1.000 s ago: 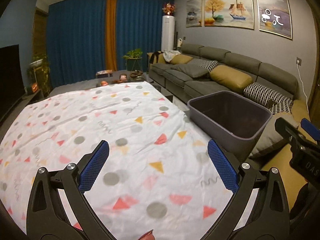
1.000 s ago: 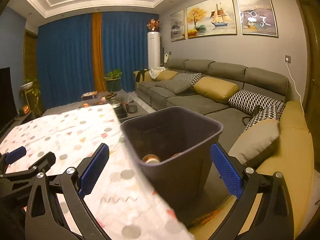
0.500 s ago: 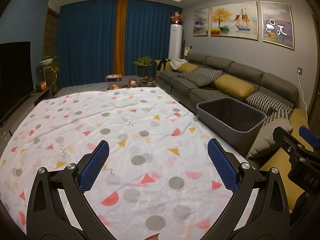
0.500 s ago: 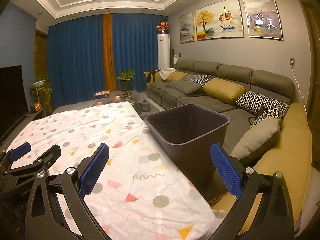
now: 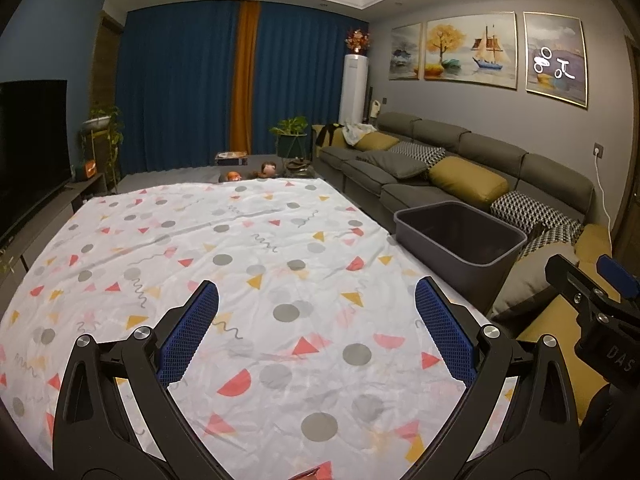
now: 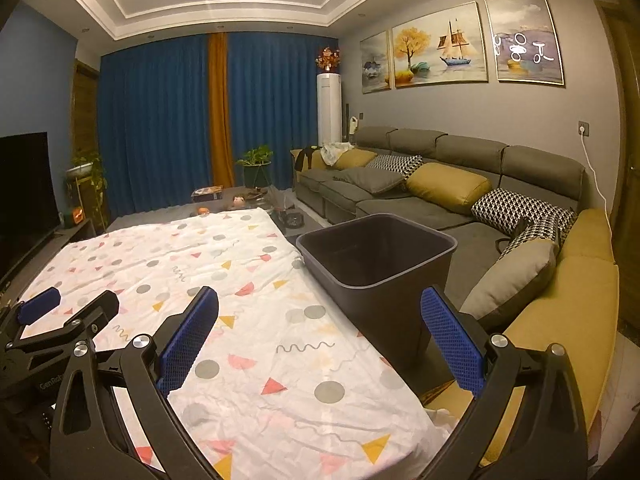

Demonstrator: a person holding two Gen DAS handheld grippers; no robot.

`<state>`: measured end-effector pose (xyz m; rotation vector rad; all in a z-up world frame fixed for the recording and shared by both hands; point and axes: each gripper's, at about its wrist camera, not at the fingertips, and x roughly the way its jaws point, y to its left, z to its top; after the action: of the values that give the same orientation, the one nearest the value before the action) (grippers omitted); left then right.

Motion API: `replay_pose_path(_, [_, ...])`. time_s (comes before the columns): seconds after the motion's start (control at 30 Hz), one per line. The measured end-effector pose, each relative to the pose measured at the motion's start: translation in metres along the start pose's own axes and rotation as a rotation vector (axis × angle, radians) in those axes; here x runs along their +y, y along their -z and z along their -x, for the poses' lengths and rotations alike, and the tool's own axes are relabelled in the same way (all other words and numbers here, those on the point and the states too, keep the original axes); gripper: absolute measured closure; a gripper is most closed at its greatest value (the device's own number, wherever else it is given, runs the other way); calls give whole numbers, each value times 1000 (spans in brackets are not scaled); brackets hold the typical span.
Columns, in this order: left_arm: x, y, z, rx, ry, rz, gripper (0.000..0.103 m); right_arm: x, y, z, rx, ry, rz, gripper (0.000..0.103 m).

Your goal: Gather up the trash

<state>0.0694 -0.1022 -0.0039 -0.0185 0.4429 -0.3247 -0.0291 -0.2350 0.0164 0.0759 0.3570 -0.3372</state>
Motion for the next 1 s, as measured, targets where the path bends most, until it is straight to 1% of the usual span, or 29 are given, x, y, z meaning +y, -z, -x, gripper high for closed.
replay_pose_path(0.7, [-7,0,1,20,38,-4,6,-2,0,3,7,15,0,5])
replay_pose_path(1.0, [-7,0,0,24,39,-2,6,-5,-1,2,8,21,0,5])
